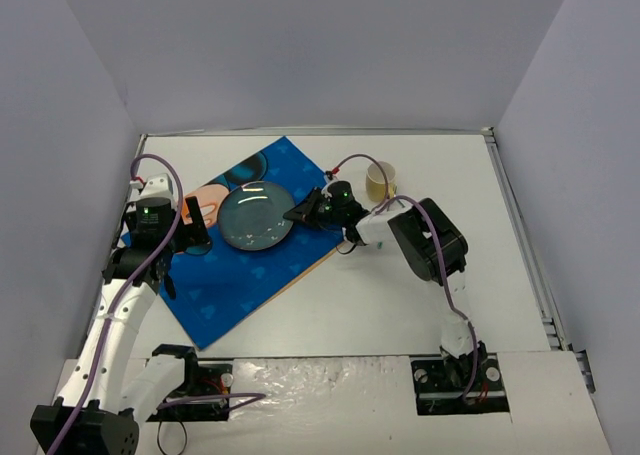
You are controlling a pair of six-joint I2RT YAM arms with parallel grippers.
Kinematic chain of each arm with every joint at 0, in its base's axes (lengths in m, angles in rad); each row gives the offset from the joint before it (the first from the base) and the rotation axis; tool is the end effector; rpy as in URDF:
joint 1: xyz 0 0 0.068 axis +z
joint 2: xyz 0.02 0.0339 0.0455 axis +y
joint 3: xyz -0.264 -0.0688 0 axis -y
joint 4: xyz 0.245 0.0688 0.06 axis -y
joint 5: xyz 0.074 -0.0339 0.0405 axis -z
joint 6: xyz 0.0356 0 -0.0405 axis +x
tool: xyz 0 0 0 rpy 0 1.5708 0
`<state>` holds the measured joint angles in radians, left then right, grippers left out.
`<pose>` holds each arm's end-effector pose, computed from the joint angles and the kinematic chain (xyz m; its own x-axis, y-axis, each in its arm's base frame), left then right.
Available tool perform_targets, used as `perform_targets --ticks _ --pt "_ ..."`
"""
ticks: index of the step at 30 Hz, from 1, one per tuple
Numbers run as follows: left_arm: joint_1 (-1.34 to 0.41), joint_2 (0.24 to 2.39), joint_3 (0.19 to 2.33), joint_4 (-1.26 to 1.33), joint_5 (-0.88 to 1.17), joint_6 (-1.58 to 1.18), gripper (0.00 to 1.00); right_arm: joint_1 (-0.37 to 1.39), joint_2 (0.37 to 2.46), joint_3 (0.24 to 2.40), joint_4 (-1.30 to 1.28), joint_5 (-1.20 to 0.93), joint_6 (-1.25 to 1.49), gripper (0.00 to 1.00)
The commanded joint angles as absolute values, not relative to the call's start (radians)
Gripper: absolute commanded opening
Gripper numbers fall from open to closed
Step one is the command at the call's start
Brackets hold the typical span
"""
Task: Set the dinner table for one person
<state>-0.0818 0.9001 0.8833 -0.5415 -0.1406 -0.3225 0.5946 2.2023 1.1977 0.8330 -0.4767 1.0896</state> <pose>0.1943 -0.0109 0.3183 -0.4889 -0.2748 -0.8280 -0.2030 0.9589 -0.1984 0.3736 0.2723 0.1340 -0.8387 0.3837 -0.3866 -0.2783 0.3082 0.9097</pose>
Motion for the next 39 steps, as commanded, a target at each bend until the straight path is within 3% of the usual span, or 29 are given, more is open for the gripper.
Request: perform_targets --ticks 1,18,39 --pt "-0.075 0.89 0.9 -0.497 -0.161 -0.309 0.97 0.612 2.173 1.305 1.116 -0.54 1.165 0.0" --pt "-0.075 0.885 0.9 -0.497 -0.164 -0.305 0.97 0.633 2.23 1.301 1.143 -0.548 1.196 0.0" --pt "-0.074 0.884 0.9 -0.497 -0.169 -0.304 0.97 0.641 2.186 1.291 0.977 -0.569 1.166 0.01"
